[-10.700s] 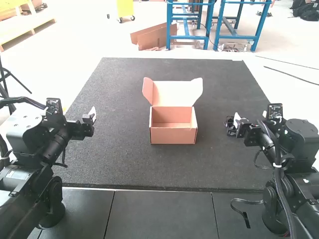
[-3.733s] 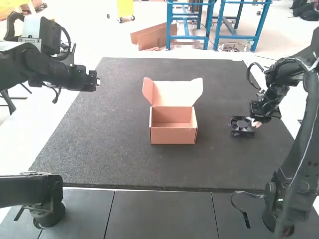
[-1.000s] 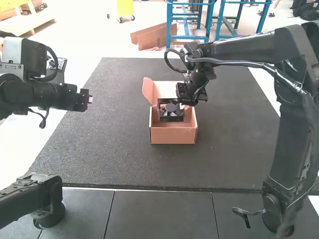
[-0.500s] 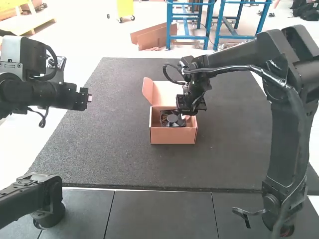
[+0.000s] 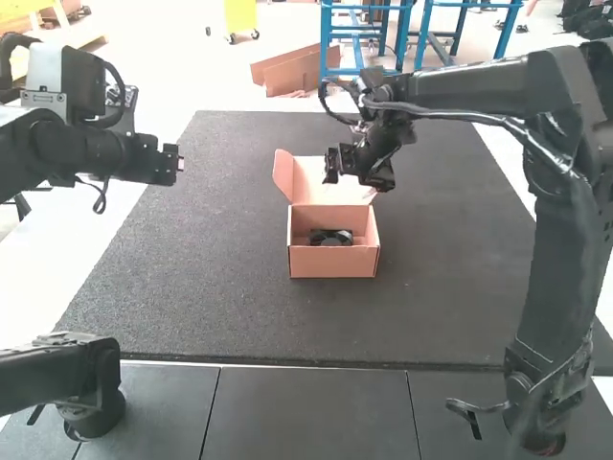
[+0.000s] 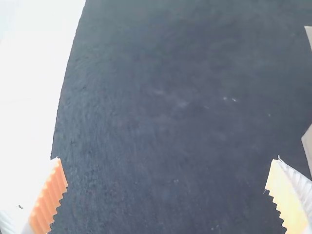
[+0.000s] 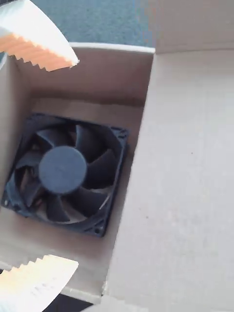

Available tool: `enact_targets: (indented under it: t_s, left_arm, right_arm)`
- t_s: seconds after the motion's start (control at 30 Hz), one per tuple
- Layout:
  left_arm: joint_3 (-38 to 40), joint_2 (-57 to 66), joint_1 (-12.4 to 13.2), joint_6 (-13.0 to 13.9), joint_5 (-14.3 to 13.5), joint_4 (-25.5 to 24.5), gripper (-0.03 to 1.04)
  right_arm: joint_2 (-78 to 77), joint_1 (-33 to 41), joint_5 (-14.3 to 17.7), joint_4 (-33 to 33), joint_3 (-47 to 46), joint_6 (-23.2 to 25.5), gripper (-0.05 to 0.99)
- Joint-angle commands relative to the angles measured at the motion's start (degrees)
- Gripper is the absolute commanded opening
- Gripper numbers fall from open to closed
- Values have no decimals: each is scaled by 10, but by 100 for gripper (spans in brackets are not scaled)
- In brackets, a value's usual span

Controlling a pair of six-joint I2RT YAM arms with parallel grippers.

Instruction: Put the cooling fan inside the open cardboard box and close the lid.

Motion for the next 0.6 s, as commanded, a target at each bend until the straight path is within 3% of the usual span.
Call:
enact_targets:
  t_s: [0.0, 0.23, 0.3, 0.57]
  left_arm:
    - [21, 35, 1, 11, -10, 25, 97]
    - [57, 117, 1, 27, -16, 68, 97]
    - [70, 141, -1, 27, -20, 80, 97]
    - [129, 242, -38, 27, -29, 114, 97]
  right_arm:
    - [-65, -42, -13, 3, 4, -19, 90]
    - [-156, -97, 83, 76, -78, -62, 90]
    - [-174, -98, 98, 106, -108, -95, 90]
    - [-187, -102, 81, 203, -149, -124, 90]
